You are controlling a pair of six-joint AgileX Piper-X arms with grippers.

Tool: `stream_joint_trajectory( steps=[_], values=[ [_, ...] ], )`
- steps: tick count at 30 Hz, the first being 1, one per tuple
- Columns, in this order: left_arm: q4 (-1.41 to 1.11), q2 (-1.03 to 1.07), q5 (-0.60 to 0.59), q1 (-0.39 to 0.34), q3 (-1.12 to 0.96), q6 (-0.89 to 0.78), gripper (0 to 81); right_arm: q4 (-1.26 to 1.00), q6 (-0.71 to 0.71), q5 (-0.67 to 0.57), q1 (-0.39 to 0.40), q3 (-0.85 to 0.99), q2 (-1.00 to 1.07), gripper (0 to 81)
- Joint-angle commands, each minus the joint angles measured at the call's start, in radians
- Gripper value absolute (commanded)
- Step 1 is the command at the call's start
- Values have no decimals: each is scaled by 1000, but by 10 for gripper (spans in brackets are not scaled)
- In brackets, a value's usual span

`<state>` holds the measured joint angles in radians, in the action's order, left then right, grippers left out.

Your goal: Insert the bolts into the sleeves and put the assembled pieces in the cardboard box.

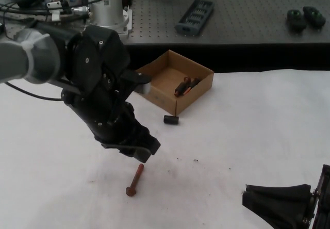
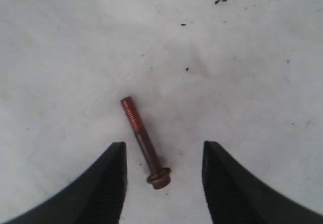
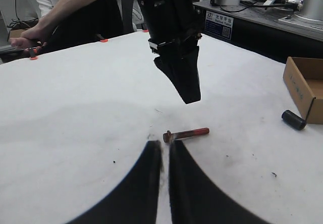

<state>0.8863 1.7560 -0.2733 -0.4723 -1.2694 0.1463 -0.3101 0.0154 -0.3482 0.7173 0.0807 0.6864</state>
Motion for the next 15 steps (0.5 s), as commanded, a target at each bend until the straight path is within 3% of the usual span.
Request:
stream_joint_trajectory(
  steps=[1,15],
  values=[
    [0,-12,-48,1,-10,-24,347,-11,0,3,-6,1,-6,58],
    [-218,-12,-53,1,191,-52,347,-11,0,3,-6,1,-6,58]
  ],
)
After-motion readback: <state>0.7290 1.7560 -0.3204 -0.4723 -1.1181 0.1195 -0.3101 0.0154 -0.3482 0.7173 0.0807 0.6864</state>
